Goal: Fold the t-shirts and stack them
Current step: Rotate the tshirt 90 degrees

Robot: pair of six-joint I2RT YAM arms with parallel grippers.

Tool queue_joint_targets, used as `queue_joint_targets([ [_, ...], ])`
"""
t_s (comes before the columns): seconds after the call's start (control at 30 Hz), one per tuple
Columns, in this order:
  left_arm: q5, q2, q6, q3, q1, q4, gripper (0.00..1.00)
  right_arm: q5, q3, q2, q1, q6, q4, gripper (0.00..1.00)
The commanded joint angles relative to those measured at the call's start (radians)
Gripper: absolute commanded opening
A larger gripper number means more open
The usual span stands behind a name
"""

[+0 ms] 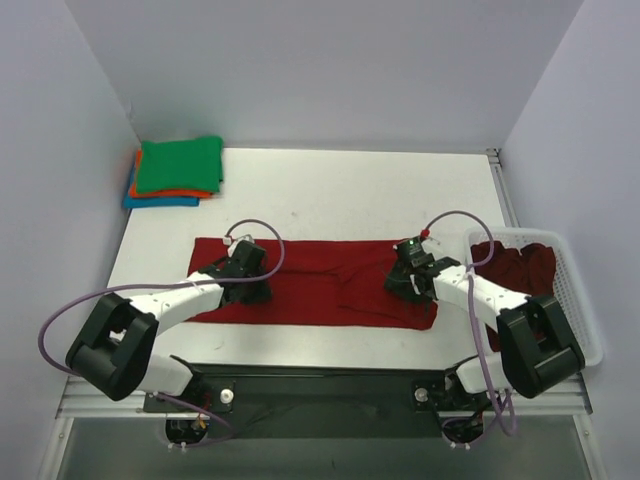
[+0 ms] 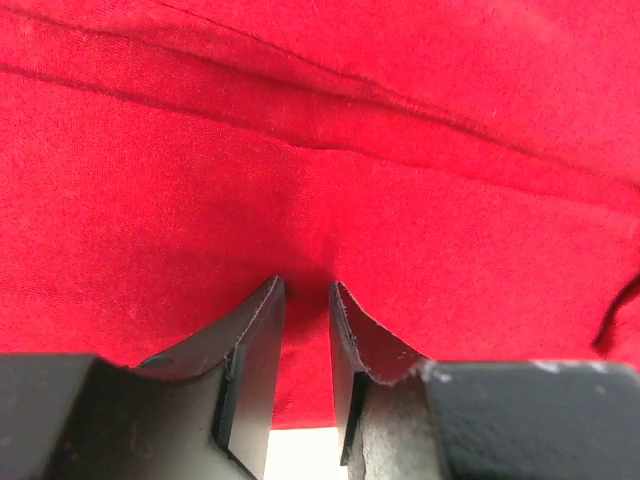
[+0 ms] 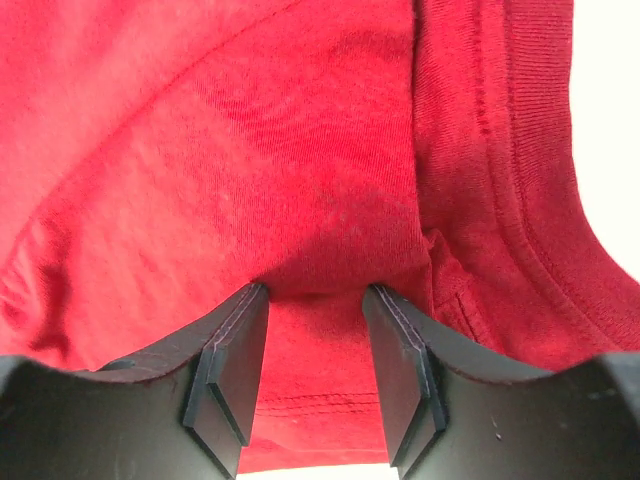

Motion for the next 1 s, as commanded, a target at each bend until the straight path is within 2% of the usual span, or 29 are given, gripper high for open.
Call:
queue_joint_targets([
  [0.0,-0.057,0.040,0.018,-0.009,-0.036,0.030,0.35,-0.047,0.002,0.103,-0.058,0.006,0.044,0.44],
  [0.13,-0.080,0.026,0.014,-0.027,-0.098,0.028,0.35,-0.088,0.100,0.209,-0.141,-0.038,0.047,0.44],
  [0.23,-0.079,0.035,-0.027,-0.038,-0.183,0.031,0.35,-0.140,0.261,0.328,-0.185,-0.090,-0.010,0.44],
  [0.3,-0.066,0.060,-0.064,-0.031,-0.247,0.045,0.35,-0.159,0.435,0.405,-0.199,-0.147,-0.078,0.44],
  [0.37,-0.056,0.091,-0.095,-0.018,-0.317,0.080,0.35,-0.202,0.586,0.556,-0.219,-0.185,-0.149,0.44],
  [0.4,-0.051,0.129,-0.121,0.005,-0.342,0.100,0.35,-0.211,0.735,0.608,-0.222,-0.214,-0.221,0.45],
  [0.47,-0.031,0.184,-0.144,0.046,-0.425,0.161,0.35,-0.267,0.877,0.754,-0.221,-0.245,-0.298,0.45],
  [0.5,-0.019,0.251,-0.150,0.116,-0.448,0.178,0.35,-0.289,1.017,0.794,-0.219,-0.260,-0.356,0.45],
  [0.63,0.048,0.417,-0.120,0.329,-0.510,0.211,0.36,-0.288,1.299,0.965,-0.210,-0.366,-0.461,0.48],
  [0.73,0.093,0.454,-0.069,0.435,-0.493,0.194,0.41,-0.262,1.362,0.952,-0.213,-0.412,-0.481,0.54],
  [0.8,0.067,0.418,-0.019,0.462,-0.478,0.154,0.43,-0.205,1.343,0.902,-0.213,-0.435,-0.479,0.60],
  [0.87,0.041,0.370,0.023,0.434,-0.450,0.132,0.50,-0.147,1.297,0.813,-0.214,-0.439,-0.476,0.62],
  [0.97,-0.016,0.260,0.107,0.340,-0.418,0.100,0.52,-0.063,1.204,0.696,-0.207,-0.419,-0.464,0.64],
])
